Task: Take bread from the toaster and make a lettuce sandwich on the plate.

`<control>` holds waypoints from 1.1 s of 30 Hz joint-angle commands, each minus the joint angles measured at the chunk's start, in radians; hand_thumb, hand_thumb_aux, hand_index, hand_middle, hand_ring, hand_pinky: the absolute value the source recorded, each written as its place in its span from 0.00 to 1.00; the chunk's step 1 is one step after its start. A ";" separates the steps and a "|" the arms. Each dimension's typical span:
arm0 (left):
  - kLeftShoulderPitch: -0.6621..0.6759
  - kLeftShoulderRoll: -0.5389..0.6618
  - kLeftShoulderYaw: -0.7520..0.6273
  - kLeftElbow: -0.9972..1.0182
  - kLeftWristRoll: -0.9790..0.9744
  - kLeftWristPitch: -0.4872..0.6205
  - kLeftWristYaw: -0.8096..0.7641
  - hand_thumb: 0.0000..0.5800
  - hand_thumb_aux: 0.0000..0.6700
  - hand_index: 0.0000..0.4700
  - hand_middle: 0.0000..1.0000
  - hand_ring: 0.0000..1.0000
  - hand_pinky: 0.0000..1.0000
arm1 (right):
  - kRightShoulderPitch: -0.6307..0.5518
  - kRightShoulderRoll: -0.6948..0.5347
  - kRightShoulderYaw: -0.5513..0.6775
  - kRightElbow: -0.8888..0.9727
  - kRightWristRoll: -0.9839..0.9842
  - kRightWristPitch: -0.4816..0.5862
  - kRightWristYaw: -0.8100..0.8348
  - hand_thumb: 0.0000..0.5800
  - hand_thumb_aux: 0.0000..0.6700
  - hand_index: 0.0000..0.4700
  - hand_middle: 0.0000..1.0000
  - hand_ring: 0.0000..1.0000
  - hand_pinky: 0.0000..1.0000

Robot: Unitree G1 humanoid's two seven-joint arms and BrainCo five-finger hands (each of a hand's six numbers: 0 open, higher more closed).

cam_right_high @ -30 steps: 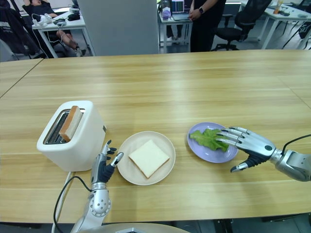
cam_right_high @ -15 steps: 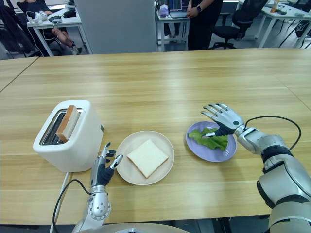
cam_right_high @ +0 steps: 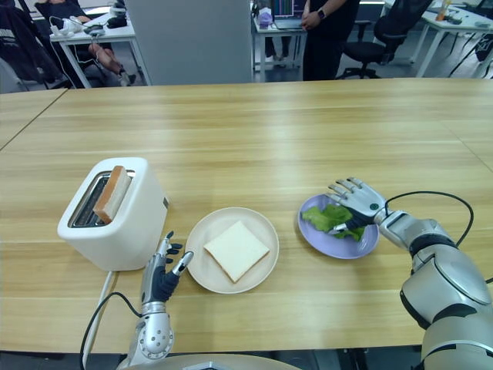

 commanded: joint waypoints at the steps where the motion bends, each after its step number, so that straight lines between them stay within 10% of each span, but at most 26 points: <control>1: 0.003 -0.003 -0.003 -0.005 0.002 0.010 -0.004 0.00 0.00 0.00 0.35 0.35 0.35 | -0.009 -0.017 0.036 0.010 -0.017 0.001 -0.016 0.00 0.00 0.00 0.00 0.00 0.00; 9: -0.007 0.002 -0.001 0.001 -0.001 0.009 -0.011 0.00 0.00 0.00 0.35 0.35 0.35 | 0.000 -0.023 0.087 0.018 -0.026 0.008 -0.023 0.77 0.53 0.51 0.00 0.00 0.00; 18: -0.017 0.013 0.019 0.000 -0.013 0.008 -0.021 0.00 0.00 0.00 0.35 0.35 0.35 | 0.016 -0.012 0.137 0.015 -0.046 -0.018 -0.025 0.86 0.62 0.61 0.00 0.00 0.00; 19: -0.019 0.013 0.020 0.003 -0.014 0.008 -0.021 0.00 0.00 0.00 0.35 0.35 0.35 | 0.018 -0.010 0.140 0.016 -0.045 -0.024 -0.018 1.00 1.00 0.98 0.00 0.00 0.00; 33: -0.040 0.013 0.020 0.030 -0.017 0.000 -0.018 0.00 0.00 0.00 0.35 0.35 0.35 | -0.019 -0.040 0.065 -0.017 0.039 -0.094 -0.050 1.00 1.00 0.98 0.00 0.00 0.00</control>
